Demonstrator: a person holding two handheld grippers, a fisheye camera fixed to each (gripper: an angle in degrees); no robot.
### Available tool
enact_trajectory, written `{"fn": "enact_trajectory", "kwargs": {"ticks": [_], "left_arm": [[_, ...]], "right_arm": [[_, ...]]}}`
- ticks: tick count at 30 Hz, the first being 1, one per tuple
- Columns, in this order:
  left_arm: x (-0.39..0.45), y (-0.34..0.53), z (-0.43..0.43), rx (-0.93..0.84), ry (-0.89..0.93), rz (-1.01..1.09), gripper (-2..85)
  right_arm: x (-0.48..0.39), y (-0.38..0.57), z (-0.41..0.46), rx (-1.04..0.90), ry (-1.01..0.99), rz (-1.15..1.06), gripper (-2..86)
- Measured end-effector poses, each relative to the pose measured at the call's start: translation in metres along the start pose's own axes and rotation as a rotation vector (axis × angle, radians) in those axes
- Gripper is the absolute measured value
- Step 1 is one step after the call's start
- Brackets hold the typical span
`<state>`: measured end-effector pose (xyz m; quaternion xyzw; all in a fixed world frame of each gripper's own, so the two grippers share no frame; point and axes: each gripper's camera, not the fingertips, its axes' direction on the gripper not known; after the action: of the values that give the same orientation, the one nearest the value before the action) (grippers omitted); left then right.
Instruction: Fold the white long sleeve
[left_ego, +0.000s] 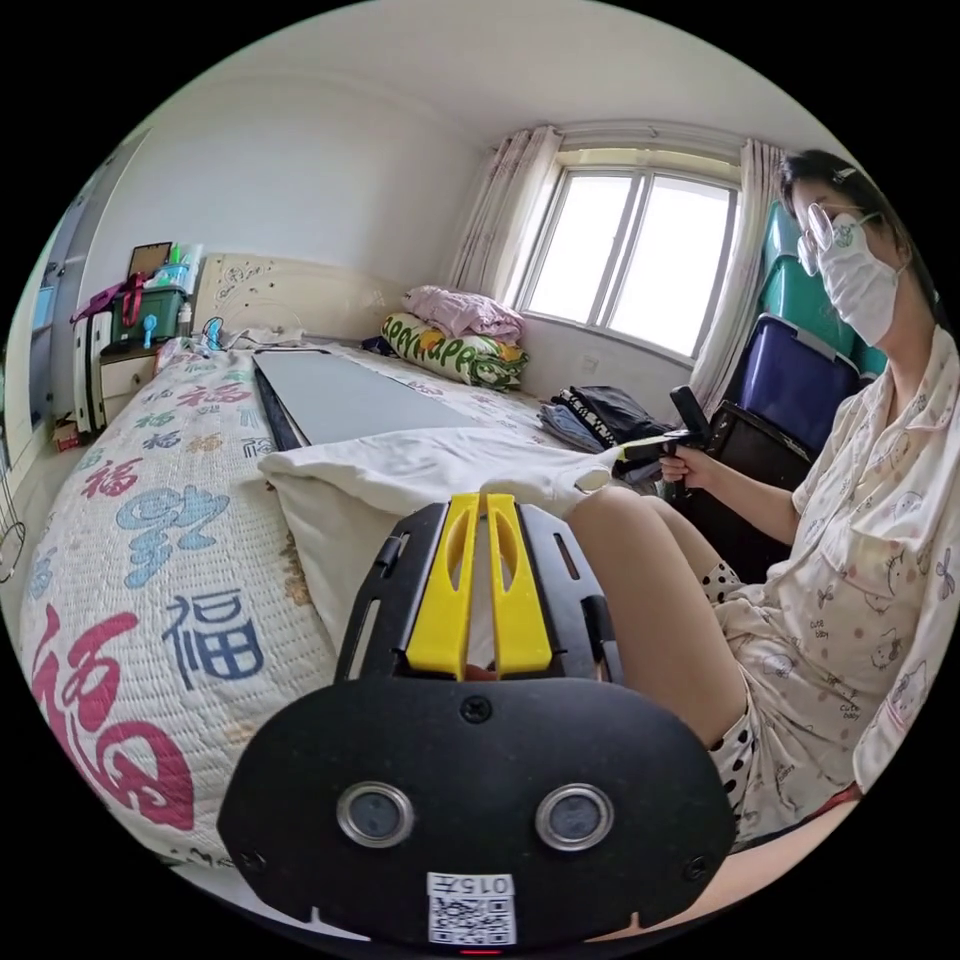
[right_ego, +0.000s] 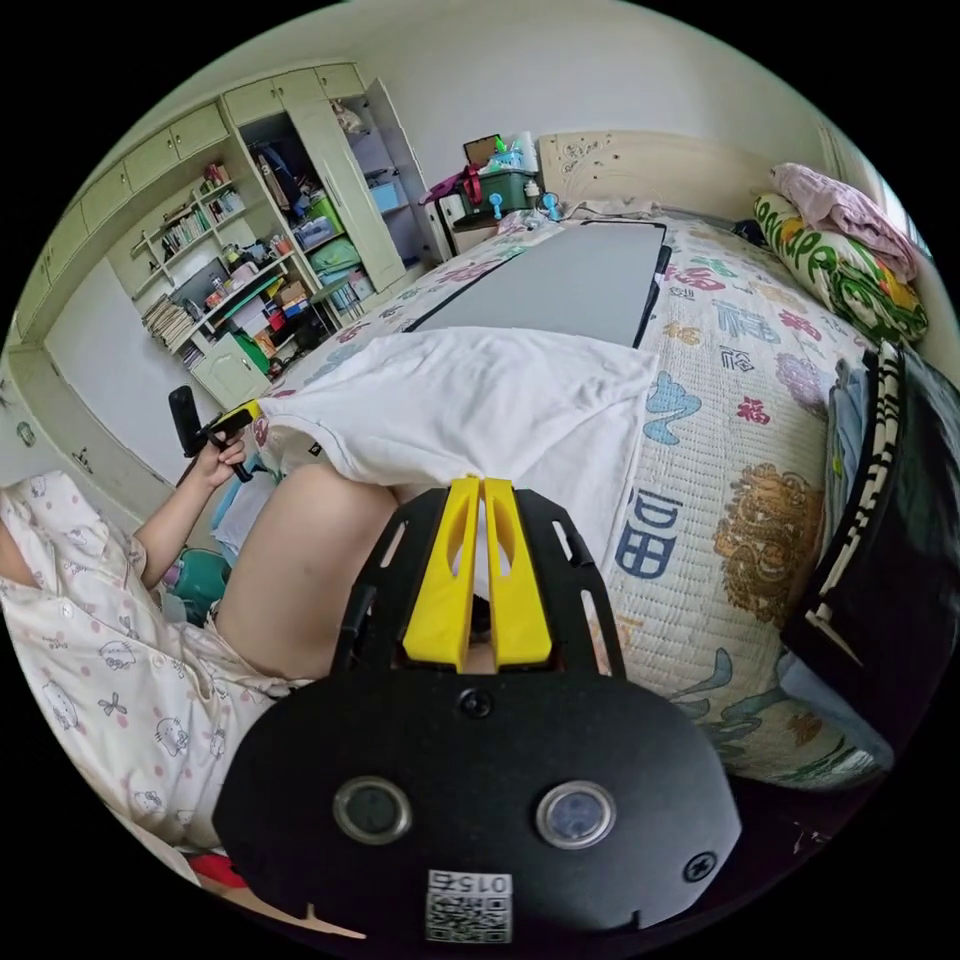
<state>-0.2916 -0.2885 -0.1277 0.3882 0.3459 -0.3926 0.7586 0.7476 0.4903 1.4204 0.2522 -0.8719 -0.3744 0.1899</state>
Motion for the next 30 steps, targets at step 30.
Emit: {"fn": "enact_trajectory", "kwargs": {"ticks": [30], "left_arm": [[-0.138,-0.016,0.061,-0.086,-0.297,-0.444,8.5]], "right_arm": [[0.205,-0.277,-0.143,0.127,-0.217,0.408,10.4]]}}
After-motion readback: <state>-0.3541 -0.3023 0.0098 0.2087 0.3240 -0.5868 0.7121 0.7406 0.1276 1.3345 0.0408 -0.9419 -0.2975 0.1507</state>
